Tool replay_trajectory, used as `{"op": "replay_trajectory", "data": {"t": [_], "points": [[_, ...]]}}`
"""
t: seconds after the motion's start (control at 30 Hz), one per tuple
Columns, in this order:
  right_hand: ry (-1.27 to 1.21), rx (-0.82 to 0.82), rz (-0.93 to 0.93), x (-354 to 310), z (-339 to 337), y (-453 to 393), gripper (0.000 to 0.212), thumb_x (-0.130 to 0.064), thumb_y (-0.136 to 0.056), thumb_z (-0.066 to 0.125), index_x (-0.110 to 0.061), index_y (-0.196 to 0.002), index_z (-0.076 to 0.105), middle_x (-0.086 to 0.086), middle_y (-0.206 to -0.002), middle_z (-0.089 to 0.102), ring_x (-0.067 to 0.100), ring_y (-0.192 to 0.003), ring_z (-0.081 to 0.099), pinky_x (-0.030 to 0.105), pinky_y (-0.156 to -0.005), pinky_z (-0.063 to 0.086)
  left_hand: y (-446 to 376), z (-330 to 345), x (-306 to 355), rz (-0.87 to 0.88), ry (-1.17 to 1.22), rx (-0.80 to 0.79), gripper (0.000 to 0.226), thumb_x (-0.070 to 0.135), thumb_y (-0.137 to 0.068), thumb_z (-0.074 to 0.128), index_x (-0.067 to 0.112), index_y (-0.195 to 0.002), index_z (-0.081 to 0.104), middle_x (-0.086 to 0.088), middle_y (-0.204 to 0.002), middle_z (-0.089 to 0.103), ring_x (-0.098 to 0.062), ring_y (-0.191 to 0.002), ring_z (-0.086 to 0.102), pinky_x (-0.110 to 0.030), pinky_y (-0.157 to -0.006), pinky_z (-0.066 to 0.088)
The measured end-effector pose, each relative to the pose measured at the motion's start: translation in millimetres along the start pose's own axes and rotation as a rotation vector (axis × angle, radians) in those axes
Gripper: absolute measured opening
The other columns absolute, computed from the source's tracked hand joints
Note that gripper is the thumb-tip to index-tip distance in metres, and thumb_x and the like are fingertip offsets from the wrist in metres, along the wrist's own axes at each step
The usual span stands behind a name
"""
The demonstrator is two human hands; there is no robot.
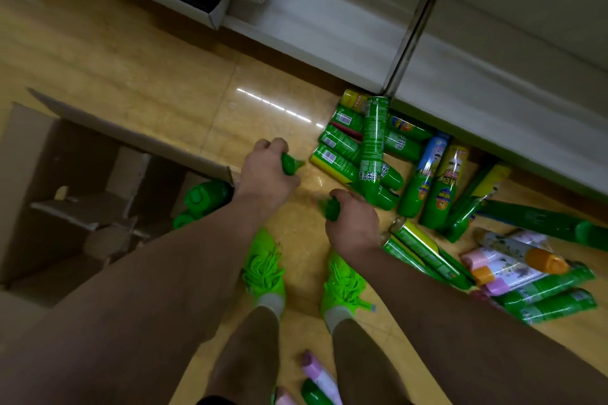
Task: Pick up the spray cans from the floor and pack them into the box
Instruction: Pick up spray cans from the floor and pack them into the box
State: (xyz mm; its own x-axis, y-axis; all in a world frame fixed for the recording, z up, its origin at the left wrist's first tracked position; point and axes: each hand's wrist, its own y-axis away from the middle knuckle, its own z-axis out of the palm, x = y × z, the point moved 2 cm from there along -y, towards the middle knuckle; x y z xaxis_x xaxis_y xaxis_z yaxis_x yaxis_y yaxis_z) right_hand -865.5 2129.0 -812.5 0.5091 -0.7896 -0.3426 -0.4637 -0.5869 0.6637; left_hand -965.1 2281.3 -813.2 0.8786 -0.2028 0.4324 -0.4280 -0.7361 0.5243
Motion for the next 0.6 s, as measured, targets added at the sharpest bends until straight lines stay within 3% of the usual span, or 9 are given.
{"op": "replay_trajectory", "data": {"t": [0.13, 0.33, 0.5, 0.6], "points": [[0.05, 0.02, -0.049, -24.3, -36.0, 17.6, 0.062, -0.004, -0.074, 0.063, -0.021, -0.133, 0.06, 0.011, -0.123, 0.063, 0.033, -0.114, 0.059, 0.033, -0.089, 0.048, 33.3, -34.9, 13.0, -0.013, 0.063, 0.071, 0.052, 0.027, -0.067, 0.082, 0.02, -0.113, 0.059, -0.007, -0.109, 0.055, -0.03, -0.093, 0.058, -0.037, -0.077, 0.051], [0.112, 0.088, -0.175, -68.9, -91.9, 50.4, 0.061, -0.006, -0.074, 0.063, -0.023, -0.132, 0.062, 0.011, -0.124, 0.064, 0.033, -0.113, 0.06, 0.033, -0.086, 0.048, 89.2, -100.5, 24.7, -0.068, 0.16, 0.206, 0.051, 0.027, -0.066, 0.08, 0.018, -0.113, 0.062, -0.006, -0.105, 0.058, -0.029, -0.091, 0.059, -0.033, -0.075, 0.046], [0.178, 0.151, -0.269, -114.6, -129.6, 75.9, 0.049, -0.036, -0.087, 0.071, -0.025, -0.133, 0.06, 0.01, -0.125, 0.063, 0.031, -0.112, 0.06, 0.035, -0.089, 0.048, 143.5, -160.3, 12.8, -0.183, 0.262, 0.337, 0.059, 0.033, -0.071, 0.077, 0.022, -0.128, 0.065, -0.007, -0.117, 0.056, -0.028, -0.108, 0.057, -0.034, -0.096, 0.045], [0.115, 0.168, -0.33, -144.7, -147.1, 89.6, 0.042, -0.038, -0.09, 0.069, -0.025, -0.129, 0.062, 0.011, -0.123, 0.061, 0.029, -0.113, 0.056, 0.036, -0.093, 0.045, 170.9, -191.0, -5.6, -0.256, 0.316, 0.377, 0.053, 0.036, -0.076, 0.074, 0.028, -0.128, 0.065, -0.006, -0.121, 0.046, -0.027, -0.113, 0.051, -0.033, -0.101, 0.04]]}}
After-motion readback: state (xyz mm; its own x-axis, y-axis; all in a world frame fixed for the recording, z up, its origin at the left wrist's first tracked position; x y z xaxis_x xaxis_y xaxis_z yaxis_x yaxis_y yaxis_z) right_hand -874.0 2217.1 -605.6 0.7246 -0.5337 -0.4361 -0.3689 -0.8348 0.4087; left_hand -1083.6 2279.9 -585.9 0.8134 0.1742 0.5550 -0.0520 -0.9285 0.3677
